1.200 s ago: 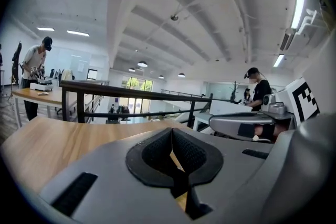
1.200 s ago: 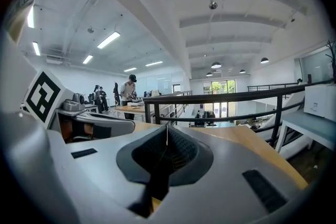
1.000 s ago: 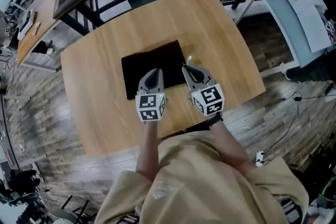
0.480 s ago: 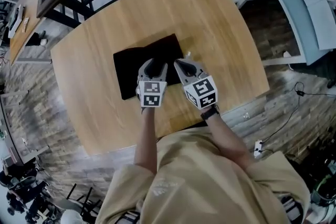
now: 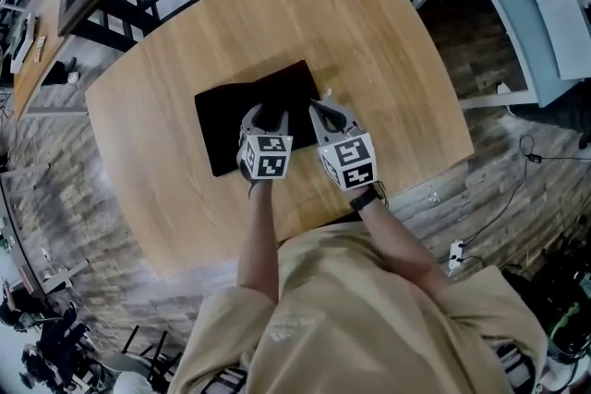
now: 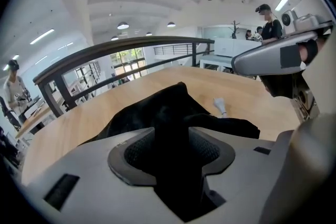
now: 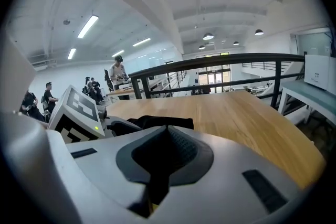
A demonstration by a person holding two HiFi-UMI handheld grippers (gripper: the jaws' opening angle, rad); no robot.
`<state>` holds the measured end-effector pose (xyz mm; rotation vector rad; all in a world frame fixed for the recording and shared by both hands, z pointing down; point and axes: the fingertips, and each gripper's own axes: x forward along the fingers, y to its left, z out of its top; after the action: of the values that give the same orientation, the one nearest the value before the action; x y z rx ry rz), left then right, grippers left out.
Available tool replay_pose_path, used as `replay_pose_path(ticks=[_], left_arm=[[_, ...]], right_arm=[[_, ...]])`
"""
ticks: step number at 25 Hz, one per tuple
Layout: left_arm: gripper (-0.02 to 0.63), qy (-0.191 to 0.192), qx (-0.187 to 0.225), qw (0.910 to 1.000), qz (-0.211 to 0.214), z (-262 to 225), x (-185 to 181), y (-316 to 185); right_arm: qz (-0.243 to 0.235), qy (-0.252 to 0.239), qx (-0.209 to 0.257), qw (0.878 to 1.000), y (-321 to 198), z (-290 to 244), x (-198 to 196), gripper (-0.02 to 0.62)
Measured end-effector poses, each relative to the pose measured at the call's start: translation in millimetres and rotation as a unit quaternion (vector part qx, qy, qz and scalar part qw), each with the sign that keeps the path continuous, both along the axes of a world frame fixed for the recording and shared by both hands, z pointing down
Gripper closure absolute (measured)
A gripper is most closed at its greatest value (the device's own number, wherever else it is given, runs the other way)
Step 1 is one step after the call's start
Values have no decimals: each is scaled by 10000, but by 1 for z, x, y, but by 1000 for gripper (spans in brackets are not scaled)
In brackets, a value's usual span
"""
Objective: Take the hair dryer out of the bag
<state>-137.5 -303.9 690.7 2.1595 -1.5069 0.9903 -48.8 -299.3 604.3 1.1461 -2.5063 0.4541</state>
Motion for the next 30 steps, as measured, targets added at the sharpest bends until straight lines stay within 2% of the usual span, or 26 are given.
replay_pose_path(ticks=[3, 4, 5, 7, 11, 13, 15, 17, 19, 20, 23, 26, 29, 30], left_arm=[[447, 236, 124, 9994, -225, -5, -7, 3], [561, 261, 188, 9990, -306, -7, -10, 5], [583, 284, 228, 9988, -341, -9, -13, 6], [587, 474, 250, 9980, -337, -15, -16, 9], [588, 1404, 297, 9883, -522, -35, -25, 8], [588, 1659, 307, 9840, -576, -44, -31, 9], [588, 1692, 338, 9836, -518, -50, -33, 10], [588, 1726, 351, 9834, -427, -55, -31, 10], [588, 1798, 331, 9825, -364, -57, -28, 11], [588, 1823, 321, 9821, -348, -56, -28, 11], [588, 1888, 315, 9808, -364, -55, -29, 10], [588, 1978, 322, 9789, -405, -54, -29, 9], [588, 2058, 342, 9771, -423, -56, -31, 7], [588, 2087, 352, 9764, -421, -56, -31, 7]], right_arm=[[99, 61, 0, 9999, 0, 1, 7, 581], [140, 89, -19, 9999, 0, 3, 10, 581], [178, 131, -57, 9997, 0, 5, 13, 581], [197, 204, -150, 9995, 2, 10, 14, 581], [-44, 156, -206, 9997, 3, 18, 11, 581], [-389, 233, -224, 9987, 2, 22, 11, 581], [-895, 570, -192, 9942, -1, 26, 9, 581], [-1388, 1105, -48, 9841, -9, 30, 7, 565], [-1898, 1483, 76, 9705, -19, 35, 0, 499], [-2206, 1624, 76, 9617, -23, 39, -5, 473], [-3147, 2083, -89, 9260, -23, 63, -24, 465], [-3606, 2239, -457, 9043, -19, 85, -36, 463], [-3926, 2367, -616, 8866, -13, 99, -50, 418], [-4026, 2434, -644, 8801, -12, 104, -55, 385]])
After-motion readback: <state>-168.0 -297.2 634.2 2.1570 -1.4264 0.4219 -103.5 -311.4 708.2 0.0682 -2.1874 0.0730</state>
